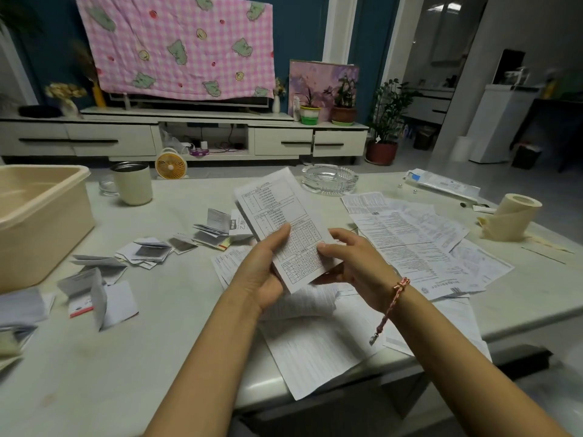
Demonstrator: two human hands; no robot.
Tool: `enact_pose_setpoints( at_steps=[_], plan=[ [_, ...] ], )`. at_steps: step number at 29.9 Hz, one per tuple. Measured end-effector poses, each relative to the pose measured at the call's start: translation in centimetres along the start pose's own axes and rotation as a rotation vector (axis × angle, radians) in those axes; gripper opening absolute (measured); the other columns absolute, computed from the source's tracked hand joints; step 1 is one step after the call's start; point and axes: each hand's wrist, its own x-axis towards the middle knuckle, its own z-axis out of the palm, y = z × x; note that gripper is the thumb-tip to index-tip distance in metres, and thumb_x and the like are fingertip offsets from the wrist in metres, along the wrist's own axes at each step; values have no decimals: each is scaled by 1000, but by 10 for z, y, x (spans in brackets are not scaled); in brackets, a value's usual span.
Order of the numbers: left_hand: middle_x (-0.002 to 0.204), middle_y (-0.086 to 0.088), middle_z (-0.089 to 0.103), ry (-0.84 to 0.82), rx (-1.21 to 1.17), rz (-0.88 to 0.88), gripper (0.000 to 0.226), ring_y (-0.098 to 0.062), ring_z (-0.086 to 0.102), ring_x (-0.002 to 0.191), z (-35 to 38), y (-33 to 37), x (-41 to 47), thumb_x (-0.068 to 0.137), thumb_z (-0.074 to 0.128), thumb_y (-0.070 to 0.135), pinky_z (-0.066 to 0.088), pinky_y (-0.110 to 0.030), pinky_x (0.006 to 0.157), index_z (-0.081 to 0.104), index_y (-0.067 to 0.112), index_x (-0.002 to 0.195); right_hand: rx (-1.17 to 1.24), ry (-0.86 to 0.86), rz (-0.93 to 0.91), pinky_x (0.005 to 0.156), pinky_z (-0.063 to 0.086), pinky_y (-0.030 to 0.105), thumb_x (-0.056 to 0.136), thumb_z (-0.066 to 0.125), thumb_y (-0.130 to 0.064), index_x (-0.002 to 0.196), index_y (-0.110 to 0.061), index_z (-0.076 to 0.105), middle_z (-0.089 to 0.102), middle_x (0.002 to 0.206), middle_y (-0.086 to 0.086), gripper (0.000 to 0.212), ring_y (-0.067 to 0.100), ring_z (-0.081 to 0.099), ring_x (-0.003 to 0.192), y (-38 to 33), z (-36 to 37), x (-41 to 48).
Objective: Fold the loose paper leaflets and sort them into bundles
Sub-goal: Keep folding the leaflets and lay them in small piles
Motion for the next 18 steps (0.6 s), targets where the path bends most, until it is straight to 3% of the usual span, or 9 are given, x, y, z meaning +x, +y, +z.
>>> enact_pose_setpoints(
  at_steps=[3,6,9,12,16,18],
  plan=[
    [113,-9,67,322,503,340,29,-25,65,99,-2,-9,6,88,63,23,55,-37,82,58,12,114,-78,-68,-11,69,60,38,95,49,-12,116,-7,57,65,110,14,23,26,65,96,1,3,-3],
    [124,-1,56,497,756,528,52,-22,55,113,-9,-14,14,85,64,35,49,-39,93,43,13,126,-30,-87,-22,64,60,33,96,47,-12,107,-8,59,65,110,17,17,24,65,91,5,7,-5],
    [127,-6,55,467,549,390,58,-24,58,111,-9,-13,15,87,64,31,53,-42,89,36,11,133,-6,-80,-31,57,59,31,97,46,-11,103,-12,60,67,107,14,16,24,66,92,7,9,-4],
    [107,-11,66,354,252,212,27,-29,66,91,-5,-8,11,92,57,20,56,-43,77,56,11,117,-22,-53,-8,55,59,31,97,47,-11,107,-8,59,68,104,13,16,24,68,89,10,11,0],
    [116,-14,64,474,225,254,23,-33,63,100,-6,-7,9,96,50,11,52,-46,85,56,9,118,-53,-20,72,44,53,26,95,51,-11,104,-4,54,67,77,11,12,20,65,53,14,18,6],
    [120,-17,62,543,152,259,28,-34,61,101,-9,-5,9,96,48,7,51,-43,84,54,5,123,-82,-55,107,41,48,23,93,52,-5,107,-2,52,62,73,12,14,19,59,45,14,24,10]
  ],
)
